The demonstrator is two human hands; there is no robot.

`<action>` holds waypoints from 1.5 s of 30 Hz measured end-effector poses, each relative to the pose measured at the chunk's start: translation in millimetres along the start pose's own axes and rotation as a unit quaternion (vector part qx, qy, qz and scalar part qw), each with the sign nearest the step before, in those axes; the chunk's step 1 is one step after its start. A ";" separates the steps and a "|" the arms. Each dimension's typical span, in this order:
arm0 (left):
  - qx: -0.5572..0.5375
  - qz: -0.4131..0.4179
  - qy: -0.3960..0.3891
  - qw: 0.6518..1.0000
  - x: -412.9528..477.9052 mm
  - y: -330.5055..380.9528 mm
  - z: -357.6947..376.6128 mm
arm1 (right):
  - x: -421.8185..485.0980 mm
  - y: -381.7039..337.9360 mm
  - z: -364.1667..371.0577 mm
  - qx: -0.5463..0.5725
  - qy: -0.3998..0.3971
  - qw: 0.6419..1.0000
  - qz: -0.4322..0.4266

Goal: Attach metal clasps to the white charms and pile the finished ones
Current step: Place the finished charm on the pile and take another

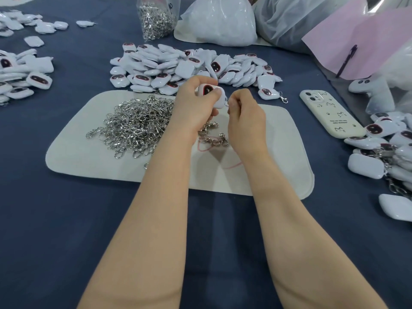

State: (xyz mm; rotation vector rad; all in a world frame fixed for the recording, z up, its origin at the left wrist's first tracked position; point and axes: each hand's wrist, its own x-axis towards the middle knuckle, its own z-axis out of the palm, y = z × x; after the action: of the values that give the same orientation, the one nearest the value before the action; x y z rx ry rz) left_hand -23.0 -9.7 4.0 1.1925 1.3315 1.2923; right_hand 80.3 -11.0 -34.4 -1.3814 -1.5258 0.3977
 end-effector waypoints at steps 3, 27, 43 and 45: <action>0.052 0.043 -0.001 0.998 0.4 1.6 0.3 | -0.6 -0.2 -0.6 -0.009 -0.013 1.000 0.001; 0.012 0.023 -0.120 0.992 -42.5 18.4 147.4 | -13.1 27.8 -142.0 -0.021 0.155 0.975 0.158; 0.297 0.123 -0.201 0.925 -88.7 -8.6 258.5 | -49.3 84.1 -223.1 -0.165 0.274 0.930 0.184; 0.309 0.122 -0.193 0.923 -86.1 -10.9 258.9 | -47.2 84.0 -223.6 -0.151 0.282 0.930 0.183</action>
State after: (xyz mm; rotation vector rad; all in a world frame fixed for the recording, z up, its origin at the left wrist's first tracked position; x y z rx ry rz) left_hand 243.9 -61.8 -20.6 1.9874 1.3560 0.7367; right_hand 302.7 -109.1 -20.5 -1.8361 -0.8765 -0.0286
